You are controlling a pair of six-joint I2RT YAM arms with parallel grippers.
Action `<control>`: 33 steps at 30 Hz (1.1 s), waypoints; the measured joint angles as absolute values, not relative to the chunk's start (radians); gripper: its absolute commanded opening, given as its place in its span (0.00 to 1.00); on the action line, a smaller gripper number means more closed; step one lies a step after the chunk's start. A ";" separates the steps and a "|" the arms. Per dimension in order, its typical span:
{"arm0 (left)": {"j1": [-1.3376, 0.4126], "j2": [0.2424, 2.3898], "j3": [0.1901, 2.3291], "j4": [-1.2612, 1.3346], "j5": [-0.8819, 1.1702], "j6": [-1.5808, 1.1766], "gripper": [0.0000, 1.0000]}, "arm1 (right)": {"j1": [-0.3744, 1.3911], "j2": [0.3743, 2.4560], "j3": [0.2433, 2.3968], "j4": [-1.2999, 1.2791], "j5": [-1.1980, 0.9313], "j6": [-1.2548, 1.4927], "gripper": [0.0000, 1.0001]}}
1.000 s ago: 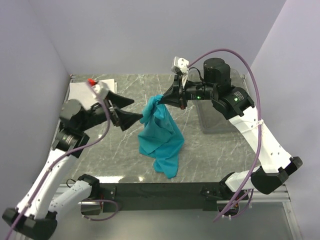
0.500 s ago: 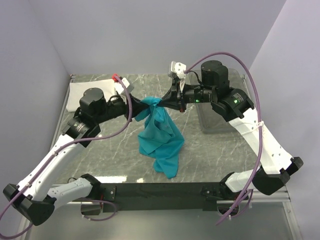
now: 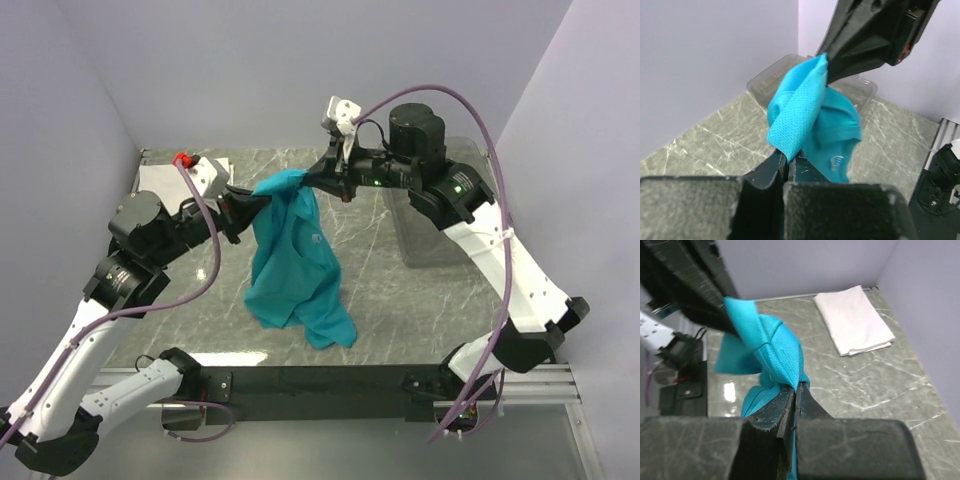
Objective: Fold and stack the t-shirts
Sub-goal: Move the tshirt to the center of the board, then flatten the tshirt out
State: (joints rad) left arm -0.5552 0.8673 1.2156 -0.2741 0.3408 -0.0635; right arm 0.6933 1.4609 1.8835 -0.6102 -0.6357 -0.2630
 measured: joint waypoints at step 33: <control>-0.555 0.709 0.771 -0.454 -0.133 -0.521 0.99 | 0.547 1.569 1.322 -0.756 -0.561 -0.585 0.92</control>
